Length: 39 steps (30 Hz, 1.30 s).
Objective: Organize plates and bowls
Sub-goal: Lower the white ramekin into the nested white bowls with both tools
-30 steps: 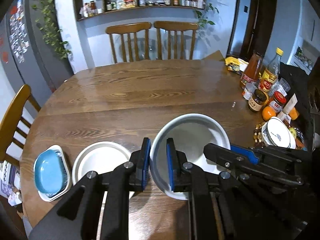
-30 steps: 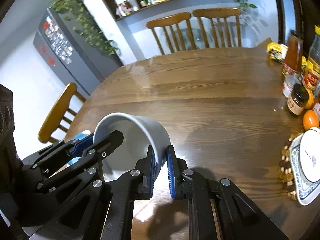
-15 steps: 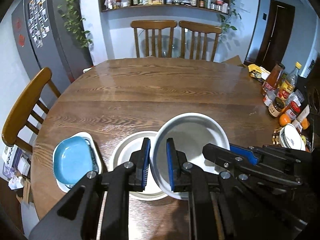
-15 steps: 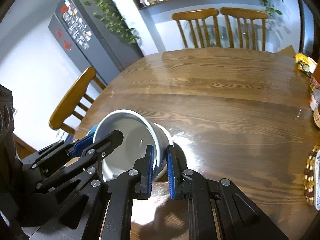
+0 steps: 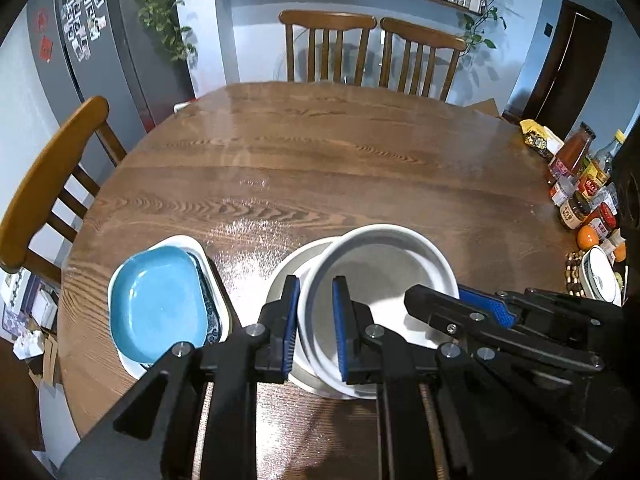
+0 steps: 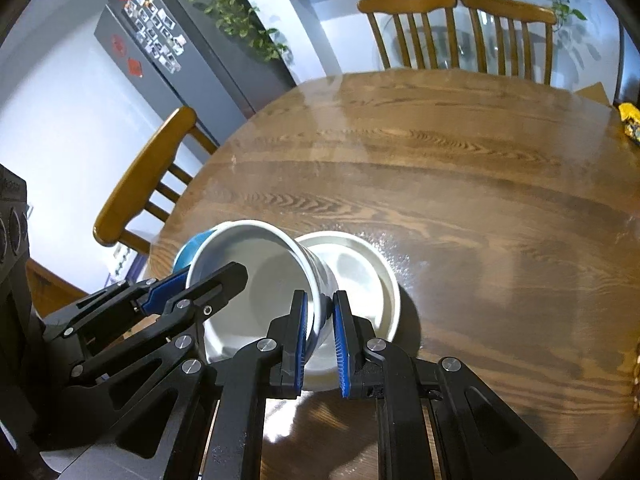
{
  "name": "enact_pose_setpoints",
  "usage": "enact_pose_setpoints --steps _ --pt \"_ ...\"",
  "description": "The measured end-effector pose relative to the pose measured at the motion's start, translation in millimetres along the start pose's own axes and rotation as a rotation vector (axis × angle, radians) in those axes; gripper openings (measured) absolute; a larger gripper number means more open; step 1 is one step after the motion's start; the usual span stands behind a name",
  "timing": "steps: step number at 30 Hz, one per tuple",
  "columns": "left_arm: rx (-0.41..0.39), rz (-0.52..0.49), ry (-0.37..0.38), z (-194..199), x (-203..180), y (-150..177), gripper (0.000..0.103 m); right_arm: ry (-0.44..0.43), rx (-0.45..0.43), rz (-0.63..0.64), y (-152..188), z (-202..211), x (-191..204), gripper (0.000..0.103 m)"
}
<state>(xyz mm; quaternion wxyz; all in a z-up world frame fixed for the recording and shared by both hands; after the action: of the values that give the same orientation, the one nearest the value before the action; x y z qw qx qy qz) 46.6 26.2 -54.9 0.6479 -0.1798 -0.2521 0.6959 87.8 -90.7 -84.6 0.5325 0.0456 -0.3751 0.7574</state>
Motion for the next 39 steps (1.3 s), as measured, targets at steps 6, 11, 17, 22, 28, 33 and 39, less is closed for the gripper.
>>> enact_pose_setpoints --steps 6,11,17,22,28,33,39 --pt "0.060 0.008 0.022 -21.2 3.2 5.2 0.012 0.015 0.044 -0.031 3.7 -21.6 -6.5 0.015" --pt "0.096 0.003 0.038 -33.9 3.4 10.0 0.012 0.030 0.073 -0.058 7.7 -37.3 -11.6 0.015" --pt "0.124 -0.004 0.053 -44.6 1.9 12.4 0.012 0.043 0.092 -0.078 8.7 -46.6 -18.9 0.015" --pt "0.144 -0.010 0.065 -51.5 1.3 14.0 0.012 0.054 0.110 -0.086 8.4 -51.4 -23.5 0.015" --pt "0.156 -0.012 0.070 -58.2 -0.7 12.2 0.012 0.062 0.124 -0.087 8.2 -55.4 -27.6 0.015" --pt "0.156 -0.011 0.073 -58.7 1.3 12.0 0.012 0.066 0.126 -0.079 7.5 -56.7 -27.8 0.015" --pt "0.161 -0.009 0.072 -59.1 1.3 12.9 0.012 0.068 0.128 -0.077 6.6 -56.9 -27.1 0.015"
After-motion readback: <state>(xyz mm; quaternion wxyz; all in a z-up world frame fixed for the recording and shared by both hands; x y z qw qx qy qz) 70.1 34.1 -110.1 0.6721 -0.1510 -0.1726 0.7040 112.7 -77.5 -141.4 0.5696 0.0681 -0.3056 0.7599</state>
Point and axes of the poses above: each gripper's, at about its wrist camera, not at the fingertips, and z roughly against the way its jaws point, x to its left, y to its underside, the point moved 5 cm from there along -z, roughly the way its jaws point, and after that the axes turned 8 degrees about -y, right-handed, at the moved point
